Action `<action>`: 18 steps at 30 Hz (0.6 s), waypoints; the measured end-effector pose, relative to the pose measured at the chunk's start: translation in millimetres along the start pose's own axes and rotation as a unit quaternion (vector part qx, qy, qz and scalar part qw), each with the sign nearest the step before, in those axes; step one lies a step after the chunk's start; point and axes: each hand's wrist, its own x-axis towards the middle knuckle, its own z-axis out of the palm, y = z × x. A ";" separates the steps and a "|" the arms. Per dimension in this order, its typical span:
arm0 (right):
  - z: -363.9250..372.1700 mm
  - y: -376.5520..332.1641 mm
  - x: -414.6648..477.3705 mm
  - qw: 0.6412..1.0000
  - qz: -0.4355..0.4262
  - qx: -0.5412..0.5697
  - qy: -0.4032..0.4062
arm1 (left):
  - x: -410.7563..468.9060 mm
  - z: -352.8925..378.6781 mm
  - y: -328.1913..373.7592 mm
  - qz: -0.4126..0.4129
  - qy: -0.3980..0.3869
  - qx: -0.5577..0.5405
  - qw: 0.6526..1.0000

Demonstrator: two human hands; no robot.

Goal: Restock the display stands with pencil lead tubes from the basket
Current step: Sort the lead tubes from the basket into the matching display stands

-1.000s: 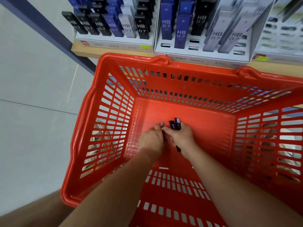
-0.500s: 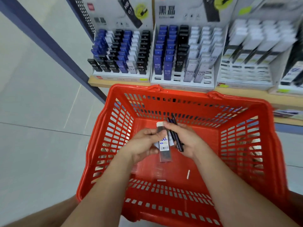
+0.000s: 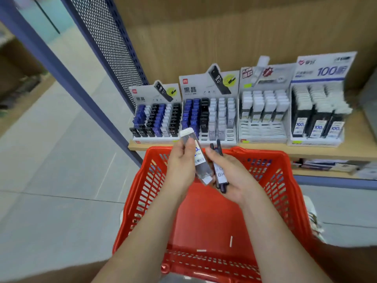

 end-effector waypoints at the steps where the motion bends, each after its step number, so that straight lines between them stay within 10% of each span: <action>1: 0.7 -5.2 -4.6 1.000 0.003 -0.001 -0.008 | 2.1 7.1 6.6 0.028 0.010 0.031 0.999; 8: -14.5 -34.5 -24.0 0.996 -0.027 0.079 -0.032 | 7.9 75.4 45.6 0.155 0.090 0.116 0.977; 18: -66.2 -54.8 -30.0 0.982 -0.118 0.129 0.066 | 41.7 133.1 51.9 0.031 -0.011 -0.032 0.999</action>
